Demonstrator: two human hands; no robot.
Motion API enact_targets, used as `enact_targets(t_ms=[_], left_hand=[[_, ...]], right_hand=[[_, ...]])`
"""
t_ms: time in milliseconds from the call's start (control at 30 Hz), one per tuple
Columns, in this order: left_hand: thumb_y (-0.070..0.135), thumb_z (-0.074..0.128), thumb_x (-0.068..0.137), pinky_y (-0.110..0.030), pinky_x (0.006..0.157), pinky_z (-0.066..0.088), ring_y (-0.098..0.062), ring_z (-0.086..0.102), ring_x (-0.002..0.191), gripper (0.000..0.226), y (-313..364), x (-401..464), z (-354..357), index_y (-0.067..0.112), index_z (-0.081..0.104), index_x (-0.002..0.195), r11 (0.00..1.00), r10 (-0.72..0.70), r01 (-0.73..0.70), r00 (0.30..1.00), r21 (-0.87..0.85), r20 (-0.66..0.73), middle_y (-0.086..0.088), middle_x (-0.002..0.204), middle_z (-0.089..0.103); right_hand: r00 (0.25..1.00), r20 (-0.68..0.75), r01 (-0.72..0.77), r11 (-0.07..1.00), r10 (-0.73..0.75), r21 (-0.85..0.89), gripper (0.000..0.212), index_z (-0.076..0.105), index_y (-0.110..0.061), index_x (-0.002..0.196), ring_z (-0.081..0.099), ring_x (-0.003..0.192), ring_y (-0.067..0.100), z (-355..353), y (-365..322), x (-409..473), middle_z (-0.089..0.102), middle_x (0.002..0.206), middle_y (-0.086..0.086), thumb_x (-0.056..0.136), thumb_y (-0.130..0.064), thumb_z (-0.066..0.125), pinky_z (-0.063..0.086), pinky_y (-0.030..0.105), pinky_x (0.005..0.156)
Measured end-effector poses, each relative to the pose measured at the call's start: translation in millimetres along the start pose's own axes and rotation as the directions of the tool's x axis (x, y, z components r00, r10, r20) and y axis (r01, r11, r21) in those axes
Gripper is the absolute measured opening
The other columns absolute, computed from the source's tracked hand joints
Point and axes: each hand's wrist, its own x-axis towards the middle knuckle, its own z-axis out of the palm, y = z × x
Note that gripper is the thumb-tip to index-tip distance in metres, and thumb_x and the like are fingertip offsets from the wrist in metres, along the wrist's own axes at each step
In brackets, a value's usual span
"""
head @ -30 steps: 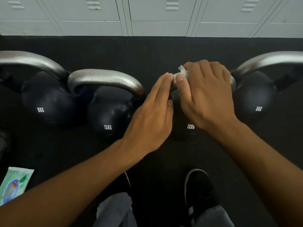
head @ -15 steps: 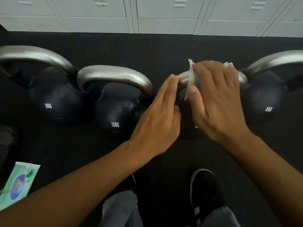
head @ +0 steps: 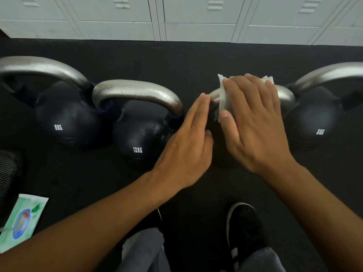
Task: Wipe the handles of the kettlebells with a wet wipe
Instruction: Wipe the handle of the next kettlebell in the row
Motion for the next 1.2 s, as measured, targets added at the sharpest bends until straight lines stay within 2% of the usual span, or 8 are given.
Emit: enact_targets(t_ms=[167,300,400,500,633,933,1067,1200], left_hand=[[0.01,0.046,0.106,-0.002,0.116,0.011,-0.003,0.015,0.155,0.07,-1,0,-1,0.013,0.009,0.165,1.0,0.004,-0.004,1.0,-0.012,-0.019,-0.002,0.173,0.011],[0.007,0.046,0.104,-0.01,0.121,0.014,-0.004,0.017,0.156,0.071,-1,1,-2,0.013,0.011,0.165,0.999,0.006,-0.007,1.0,-0.04,-0.014,-0.001,0.172,0.015],[0.008,0.045,0.105,-0.021,0.127,0.016,-0.002,0.014,0.156,0.069,1,1,-2,0.014,0.012,0.165,0.998,-0.017,0.016,1.0,-0.067,-0.012,0.001,0.172,0.016],[0.012,0.041,0.108,-0.009,0.122,0.011,0.005,0.01,0.154,0.064,4,0,-3,0.016,0.012,0.165,0.991,-0.061,0.061,0.998,-0.119,-0.001,0.004,0.172,0.014],[0.017,0.039,0.111,-0.001,0.116,0.008,0.006,0.009,0.153,0.061,4,-1,-3,0.019,0.011,0.165,0.988,-0.069,0.072,0.997,-0.14,0.022,0.006,0.172,0.013],[0.022,0.039,0.106,-0.019,0.126,0.011,-0.008,0.009,0.158,0.07,13,-4,0,0.01,0.002,0.164,0.985,-0.024,0.001,0.991,-0.173,-0.132,-0.006,0.173,0.008],[0.019,0.039,0.11,-0.015,0.125,0.008,-0.011,0.005,0.159,0.063,20,3,-1,0.002,0.009,0.163,0.992,0.073,-0.088,0.984,-0.088,-0.162,-0.012,0.173,0.008],[0.034,0.029,0.109,-0.039,0.13,0.015,-0.023,0.01,0.16,0.062,32,24,0,0.001,0.021,0.161,0.966,0.19,-0.164,0.974,0.202,-0.12,-0.015,0.171,0.017]], right_hand=[[0.999,0.048,-0.002,0.998,0.005,-0.06,0.05,0.059,-0.009,0.129,0.056,0.116,0.031,-11,-2,22,0.062,0.124,0.012,0.106,-0.037,0.025,0.037,0.048,0.108],[0.987,0.156,-0.013,0.991,0.034,-0.13,0.057,0.062,-0.014,0.108,0.055,0.095,0.028,-12,-6,45,0.061,0.102,0.008,0.103,-0.043,0.013,0.039,0.045,0.094],[0.985,0.171,0.011,0.99,0.014,-0.144,0.056,0.063,-0.013,0.117,0.056,0.106,0.029,-12,-7,38,0.063,0.114,0.009,0.104,-0.042,0.017,0.037,0.044,0.102],[0.992,0.124,0.039,0.991,-0.023,-0.128,0.053,0.055,-0.007,0.138,0.048,0.133,0.033,-10,-12,16,0.056,0.138,0.013,0.104,-0.037,0.028,0.026,0.046,0.121],[0.996,0.089,0.034,0.997,-0.029,-0.062,0.059,0.049,-0.001,0.148,0.037,0.149,0.038,-9,-18,0,0.048,0.153,0.019,0.101,-0.032,0.032,0.018,0.049,0.128],[0.969,0.247,0.056,0.99,-0.022,-0.13,0.065,0.063,-0.011,0.126,0.054,0.122,0.028,-12,-15,40,0.064,0.127,0.011,0.098,-0.043,0.013,0.032,0.041,0.112],[0.997,0.07,-0.021,0.996,0.015,0.082,0.063,0.05,-0.006,0.151,0.032,0.154,0.028,-14,-7,26,0.051,0.156,0.012,0.104,-0.036,0.021,0.013,0.043,0.129],[0.981,-0.063,-0.166,0.965,0.182,0.203,0.062,0.047,-0.004,0.153,0.035,0.153,0.026,-13,13,6,0.049,0.158,0.013,0.106,-0.034,0.02,0.017,0.045,0.13]])
